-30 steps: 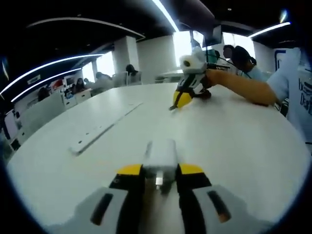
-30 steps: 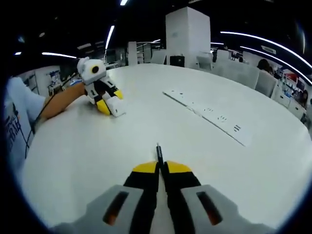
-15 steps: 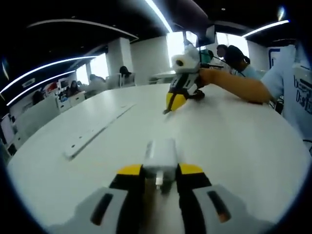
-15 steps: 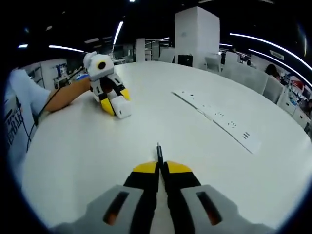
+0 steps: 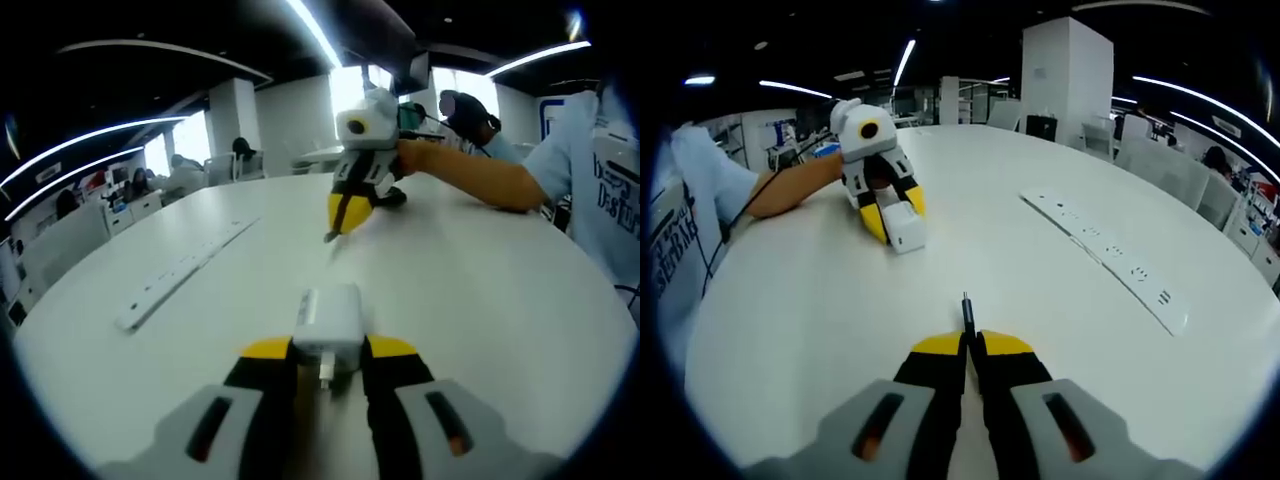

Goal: Plug the desk Type‑C cable into the charger adapter.

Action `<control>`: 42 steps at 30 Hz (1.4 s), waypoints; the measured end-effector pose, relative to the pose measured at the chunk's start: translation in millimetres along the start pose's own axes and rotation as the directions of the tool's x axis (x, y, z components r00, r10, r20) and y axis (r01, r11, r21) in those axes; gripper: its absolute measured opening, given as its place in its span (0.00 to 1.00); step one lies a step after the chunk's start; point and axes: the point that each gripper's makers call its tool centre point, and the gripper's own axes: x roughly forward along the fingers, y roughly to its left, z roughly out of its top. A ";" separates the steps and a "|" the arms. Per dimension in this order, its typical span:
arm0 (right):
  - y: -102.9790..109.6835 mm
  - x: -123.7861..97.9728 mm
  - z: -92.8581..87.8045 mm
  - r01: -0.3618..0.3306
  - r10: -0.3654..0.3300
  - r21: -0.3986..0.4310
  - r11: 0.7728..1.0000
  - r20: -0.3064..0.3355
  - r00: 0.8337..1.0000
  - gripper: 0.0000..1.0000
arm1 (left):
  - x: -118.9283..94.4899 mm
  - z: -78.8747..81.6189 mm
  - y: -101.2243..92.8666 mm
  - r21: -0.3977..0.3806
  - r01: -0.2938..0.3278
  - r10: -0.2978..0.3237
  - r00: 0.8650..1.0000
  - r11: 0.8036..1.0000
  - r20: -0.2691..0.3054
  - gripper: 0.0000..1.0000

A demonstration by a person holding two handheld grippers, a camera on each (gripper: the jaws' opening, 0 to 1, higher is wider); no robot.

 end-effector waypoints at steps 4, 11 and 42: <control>3.0 0.7 2.9 -0.011 0.011 -0.009 1.000 0.005 1.000 0.07 | 1.1 0.6 -2.1 -0.001 0.011 -0.011 1.000 1.000 0.004 0.27; 7.1 2.2 6.6 -0.030 0.030 -0.025 0.999 0.011 1.000 0.07 | 2.6 1.4 -6.4 0.005 0.028 -0.028 1.000 1.000 0.000 0.27; 37.8 7.9 20.6 -0.133 0.136 -0.120 0.984 0.012 0.991 0.07 | 5.7 3.5 -16.7 0.004 0.081 -0.081 0.997 0.997 0.004 0.27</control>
